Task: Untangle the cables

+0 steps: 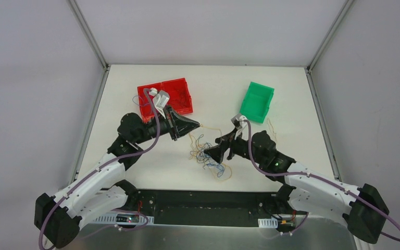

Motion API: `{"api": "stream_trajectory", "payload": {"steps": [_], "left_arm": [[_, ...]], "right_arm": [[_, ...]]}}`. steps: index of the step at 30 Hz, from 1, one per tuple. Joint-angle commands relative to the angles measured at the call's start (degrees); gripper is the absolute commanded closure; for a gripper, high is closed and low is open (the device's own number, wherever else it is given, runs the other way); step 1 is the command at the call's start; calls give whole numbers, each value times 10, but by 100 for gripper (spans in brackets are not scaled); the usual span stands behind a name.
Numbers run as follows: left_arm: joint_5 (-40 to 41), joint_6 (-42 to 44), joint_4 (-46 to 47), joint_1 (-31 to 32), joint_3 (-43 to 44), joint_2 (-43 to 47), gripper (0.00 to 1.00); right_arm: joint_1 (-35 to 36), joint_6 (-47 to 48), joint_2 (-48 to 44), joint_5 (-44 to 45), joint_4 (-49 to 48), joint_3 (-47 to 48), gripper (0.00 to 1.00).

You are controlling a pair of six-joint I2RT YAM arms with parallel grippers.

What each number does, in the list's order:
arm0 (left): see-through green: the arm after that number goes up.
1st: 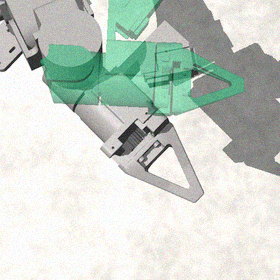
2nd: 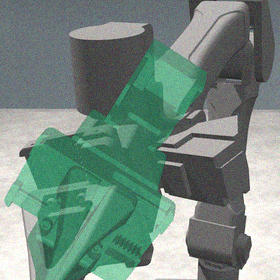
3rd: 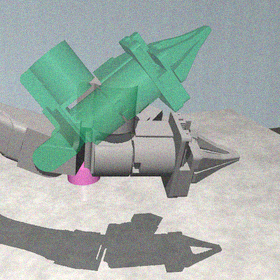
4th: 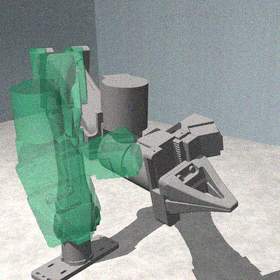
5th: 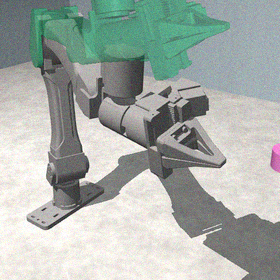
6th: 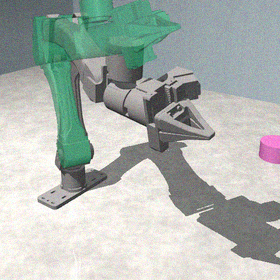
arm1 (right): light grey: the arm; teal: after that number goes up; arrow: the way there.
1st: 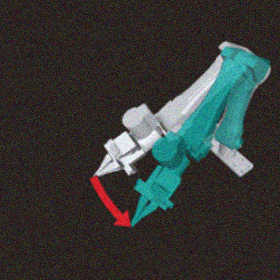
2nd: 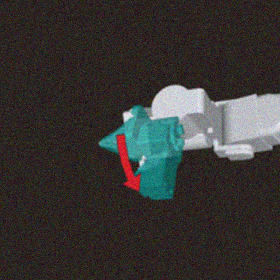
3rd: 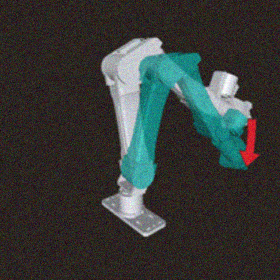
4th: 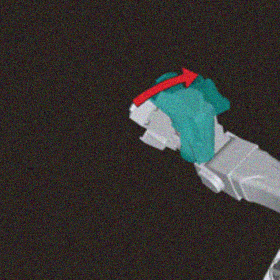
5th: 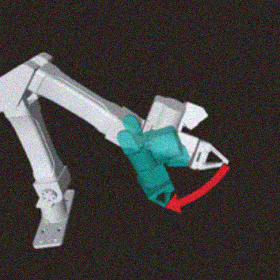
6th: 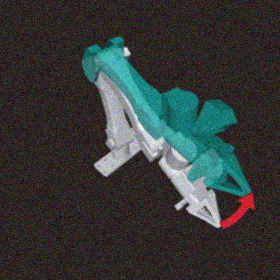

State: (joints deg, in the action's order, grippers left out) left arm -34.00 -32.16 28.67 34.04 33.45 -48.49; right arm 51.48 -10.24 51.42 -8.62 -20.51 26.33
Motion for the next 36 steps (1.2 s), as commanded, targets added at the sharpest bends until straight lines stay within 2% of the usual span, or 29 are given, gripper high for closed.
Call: {"api": "stream_trajectory", "payload": {"steps": [1,7,10,13,17,18,19,21,22,24,26,32,36], "left_arm": [[2,-45,-26,-1,112,-31,100],[-17,-95,-54,-1,211,-104,100],[-10,-95,-66,-1,234,-123,100],[66,-57,-137,-2,233,-107,100],[239,3,-232,-2,199,-55,100],[268,15,-242,-2,186,-42,100],[287,24,-244,-2,166,-27,100],[306,28,-231,-2,125,-9,100],[305,24,-213,-2,102,-1,100],[300,14,-168,-2,46,10,100],[299,10,-127,-2,3,15,100],[257,34,-140,-2,-5,31,100],[258,33,-142,-2,-15,57,100]], "right_arm": [[4,-12,2,-73,-85,7,11],[9,-9,12,-72,-90,15,10],[12,1,0,-26,-64,18,10],[11,8,-49,99,4,18,10],[11,-40,-136,337,106,15,7],[10,-70,-141,404,158,35,7],[9,-107,-137,483,265,61,6],[5,-180,-116,606,413,116,2],[3,-221,-105,636,484,139,1],[-3,-296,-87,652,594,174,1],[-15,-351,-81,627,656,186,1],[-77,-431,-73,532,726,180,0],[-135,-440,-5,556,761,189,1]]}}
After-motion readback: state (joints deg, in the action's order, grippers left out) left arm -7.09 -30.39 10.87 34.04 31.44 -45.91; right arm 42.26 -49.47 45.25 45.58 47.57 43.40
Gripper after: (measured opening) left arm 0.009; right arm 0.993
